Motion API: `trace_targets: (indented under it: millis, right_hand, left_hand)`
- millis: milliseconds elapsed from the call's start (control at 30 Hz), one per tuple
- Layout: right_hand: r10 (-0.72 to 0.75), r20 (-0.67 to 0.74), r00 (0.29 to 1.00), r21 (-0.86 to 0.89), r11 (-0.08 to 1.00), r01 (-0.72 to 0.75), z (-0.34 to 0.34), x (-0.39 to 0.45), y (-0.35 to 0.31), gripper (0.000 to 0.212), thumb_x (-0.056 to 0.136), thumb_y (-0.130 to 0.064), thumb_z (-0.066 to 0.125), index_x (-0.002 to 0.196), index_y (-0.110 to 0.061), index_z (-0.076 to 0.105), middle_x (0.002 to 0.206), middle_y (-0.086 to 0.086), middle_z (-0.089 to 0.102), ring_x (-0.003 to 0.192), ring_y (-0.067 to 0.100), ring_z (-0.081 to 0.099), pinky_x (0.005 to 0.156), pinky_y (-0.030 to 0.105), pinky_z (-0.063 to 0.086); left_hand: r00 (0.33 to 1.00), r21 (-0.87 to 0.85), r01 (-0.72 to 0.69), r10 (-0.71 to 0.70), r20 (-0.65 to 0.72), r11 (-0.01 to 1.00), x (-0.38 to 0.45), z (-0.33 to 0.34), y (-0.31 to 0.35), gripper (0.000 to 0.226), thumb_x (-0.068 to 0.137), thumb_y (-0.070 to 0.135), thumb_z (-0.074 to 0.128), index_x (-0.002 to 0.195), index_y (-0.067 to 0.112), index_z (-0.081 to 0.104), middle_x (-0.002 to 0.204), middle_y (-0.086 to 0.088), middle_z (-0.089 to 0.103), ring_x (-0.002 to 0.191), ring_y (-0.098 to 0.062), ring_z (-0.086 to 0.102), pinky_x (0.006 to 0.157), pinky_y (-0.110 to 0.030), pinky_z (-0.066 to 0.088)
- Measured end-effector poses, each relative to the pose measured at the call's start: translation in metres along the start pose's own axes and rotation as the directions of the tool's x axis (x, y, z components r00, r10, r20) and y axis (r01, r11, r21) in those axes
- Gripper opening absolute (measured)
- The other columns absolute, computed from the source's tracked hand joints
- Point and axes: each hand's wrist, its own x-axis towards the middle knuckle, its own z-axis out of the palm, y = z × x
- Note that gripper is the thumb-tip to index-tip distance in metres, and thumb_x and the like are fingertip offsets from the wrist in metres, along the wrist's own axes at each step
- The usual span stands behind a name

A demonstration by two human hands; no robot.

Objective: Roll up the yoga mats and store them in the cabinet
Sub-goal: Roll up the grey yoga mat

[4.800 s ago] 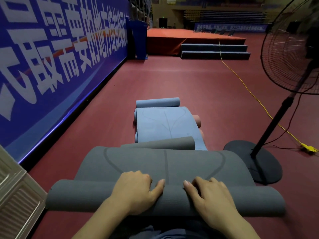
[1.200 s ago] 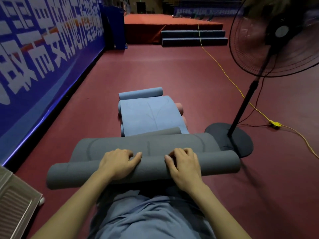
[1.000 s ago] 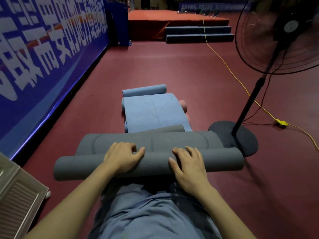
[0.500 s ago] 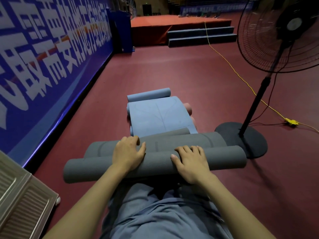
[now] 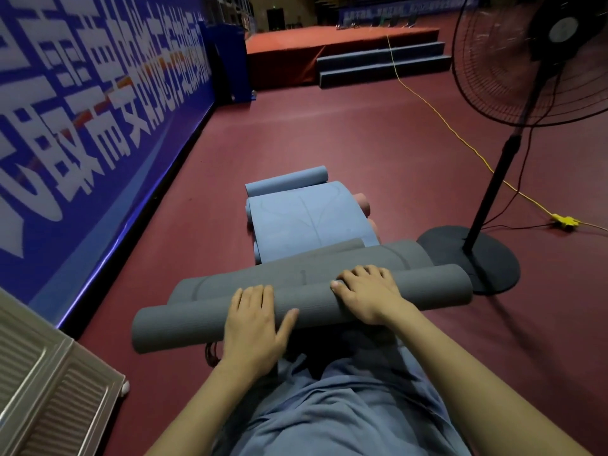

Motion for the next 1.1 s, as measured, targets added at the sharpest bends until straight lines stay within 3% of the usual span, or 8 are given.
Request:
trace_targets:
  millis: [67, 200, 367, 500, 600, 800, 1000, 1100]
  right_hand:
    - [-0.012, 0.016, 1.0, -0.012, 1.0, 0.012, -0.001, 0.004, 0.002, 0.054, 0.104, -0.057, 0.018, 0.133, -0.03, 0.054, 0.139, 0.004, 0.053, 0.133, 0.028, 0.04, 0.107, 0.044, 0.028]
    - [-0.016, 0.023, 1.0, 0.042, 0.999, 0.015, -0.005, 0.011, 0.005, 0.053, 0.104, -0.056, 0.02, 0.13, -0.025, 0.054, 0.136, 0.008, 0.056, 0.129, 0.03, 0.043, 0.105, 0.045, 0.031]
    - [0.002, 0.012, 1.0, 0.04, 0.999, -0.002, -0.005, 0.015, 0.005, 0.05, 0.105, -0.056, 0.02, 0.12, -0.021, 0.052, 0.129, 0.011, 0.06, 0.119, 0.033, 0.05, 0.099, 0.048, 0.035]
    - [-0.021, 0.047, 0.999, 0.032, 0.999, 0.019, -0.014, 0.024, 0.003, 0.055, 0.105, -0.056, 0.019, 0.117, -0.021, 0.059, 0.129, 0.012, 0.06, 0.125, 0.034, 0.045, 0.104, 0.051, 0.032]
    - [-0.013, 0.048, 0.999, 0.025, 1.0, 0.012, -0.02, 0.035, 0.001, 0.061, 0.104, -0.058, 0.021, 0.095, -0.019, 0.066, 0.123, 0.012, 0.064, 0.127, 0.033, 0.044, 0.106, 0.052, 0.028]
    - [0.017, 0.085, 0.996, -0.02, 1.0, -0.015, -0.027, 0.05, 0.0, 0.074, 0.102, -0.064, 0.016, 0.119, -0.017, 0.071, 0.13, 0.015, 0.065, 0.125, 0.034, 0.053, 0.109, 0.052, 0.031]
    - [0.011, 0.099, 0.995, 0.011, 1.0, -0.012, -0.026, 0.024, 0.009, 0.075, 0.101, -0.068, 0.016, 0.082, -0.016, 0.067, 0.108, 0.013, 0.07, 0.115, 0.033, 0.056, 0.115, 0.061, 0.022]
    - [-0.016, 0.038, 0.999, -0.026, 1.0, 0.017, -0.02, -0.002, 0.009, 0.076, 0.102, -0.066, 0.015, 0.087, -0.017, 0.071, 0.102, 0.013, 0.071, 0.109, 0.035, 0.059, 0.11, 0.055, 0.03]
  left_hand:
    - [0.999, 0.034, 0.001, 0.001, -0.033, 0.999, -0.001, 0.007, 0.003, 0.066, 0.098, 0.058, 0.036, 0.118, 0.001, 0.063, 0.11, -0.015, 0.064, 0.102, -0.036, 0.057, 0.103, -0.05, 0.042]
    - [0.996, 0.061, 0.017, -0.012, -0.084, 0.998, 0.019, 0.004, 0.002, 0.059, 0.101, 0.058, 0.029, 0.092, 0.01, 0.063, 0.087, -0.009, 0.064, 0.081, -0.033, 0.058, 0.082, -0.045, 0.043]
    - [0.995, 0.052, -0.003, 0.008, -0.096, 0.999, 0.03, 0.007, -0.003, 0.057, 0.1, 0.058, 0.033, 0.082, 0.013, 0.064, 0.076, -0.007, 0.066, 0.071, -0.032, 0.062, 0.072, -0.042, 0.043]
    - [1.0, 0.042, 0.001, 0.0, -0.013, 0.999, 0.047, 0.001, -0.007, 0.06, 0.098, 0.061, 0.023, 0.07, 0.016, 0.054, 0.067, -0.007, 0.066, 0.062, -0.033, 0.061, 0.07, -0.041, 0.041]
    - [0.996, 0.087, 0.012, -0.02, 0.091, 0.996, 0.064, -0.012, -0.006, 0.067, 0.093, 0.066, 0.008, 0.07, 0.018, 0.048, 0.072, -0.007, 0.066, 0.071, -0.032, 0.063, 0.07, -0.04, 0.04]
    - [0.969, 0.039, 0.034, -0.042, 0.243, 0.999, 0.09, -0.021, -0.01, 0.071, 0.101, 0.065, 0.019, 0.062, 0.017, 0.053, 0.07, -0.004, 0.057, 0.067, -0.026, 0.054, 0.068, -0.038, 0.044]
    - [0.965, 0.037, 0.03, -0.038, 0.258, 0.999, 0.077, -0.03, 0.003, 0.067, 0.103, 0.06, 0.022, 0.058, 0.017, 0.046, 0.065, -0.004, 0.053, 0.064, -0.028, 0.052, 0.066, -0.038, 0.039]
    - [0.965, 0.034, 0.027, -0.035, 0.262, 0.999, 0.059, -0.035, 0.008, 0.067, 0.102, 0.062, 0.023, 0.058, 0.016, 0.044, 0.063, -0.004, 0.052, 0.062, -0.029, 0.052, 0.064, -0.038, 0.04]
